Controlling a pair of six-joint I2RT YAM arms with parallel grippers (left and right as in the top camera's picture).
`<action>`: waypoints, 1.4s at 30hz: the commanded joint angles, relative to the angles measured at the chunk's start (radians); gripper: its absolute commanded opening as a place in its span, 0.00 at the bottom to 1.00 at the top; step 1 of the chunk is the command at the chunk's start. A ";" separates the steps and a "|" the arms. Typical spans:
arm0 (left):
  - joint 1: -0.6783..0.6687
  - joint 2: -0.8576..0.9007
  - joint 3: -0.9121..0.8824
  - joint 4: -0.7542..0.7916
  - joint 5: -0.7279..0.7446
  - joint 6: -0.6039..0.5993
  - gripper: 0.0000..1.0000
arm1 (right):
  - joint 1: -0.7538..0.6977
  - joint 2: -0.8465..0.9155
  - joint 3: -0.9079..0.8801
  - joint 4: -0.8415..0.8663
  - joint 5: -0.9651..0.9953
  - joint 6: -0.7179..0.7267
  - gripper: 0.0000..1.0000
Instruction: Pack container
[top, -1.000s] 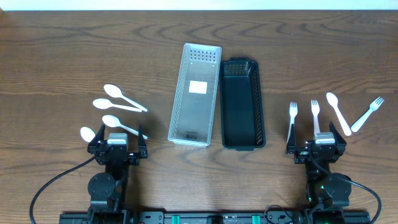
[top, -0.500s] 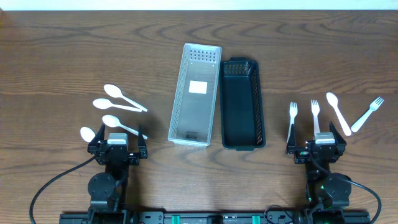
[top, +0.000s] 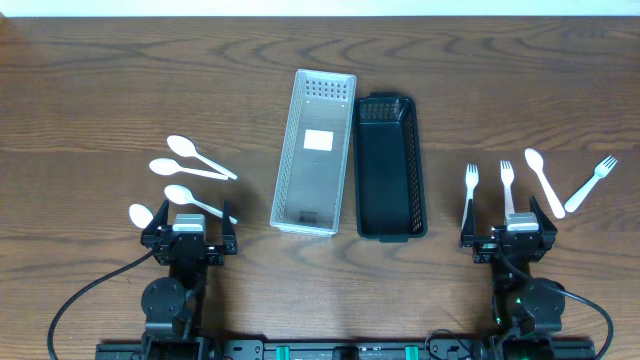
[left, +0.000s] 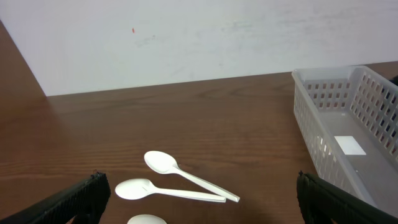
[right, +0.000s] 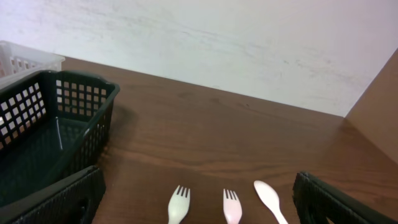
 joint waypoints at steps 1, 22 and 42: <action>0.001 -0.006 -0.023 -0.033 -0.008 0.014 0.98 | 0.010 -0.006 -0.003 -0.004 -0.008 -0.007 0.99; 0.001 -0.002 -0.005 -0.055 -0.008 -0.183 0.98 | 0.009 -0.005 -0.002 0.028 -0.109 0.183 0.99; 0.001 0.823 0.851 -0.756 0.071 -0.343 0.98 | 0.009 0.747 0.764 -0.546 -0.113 0.286 0.99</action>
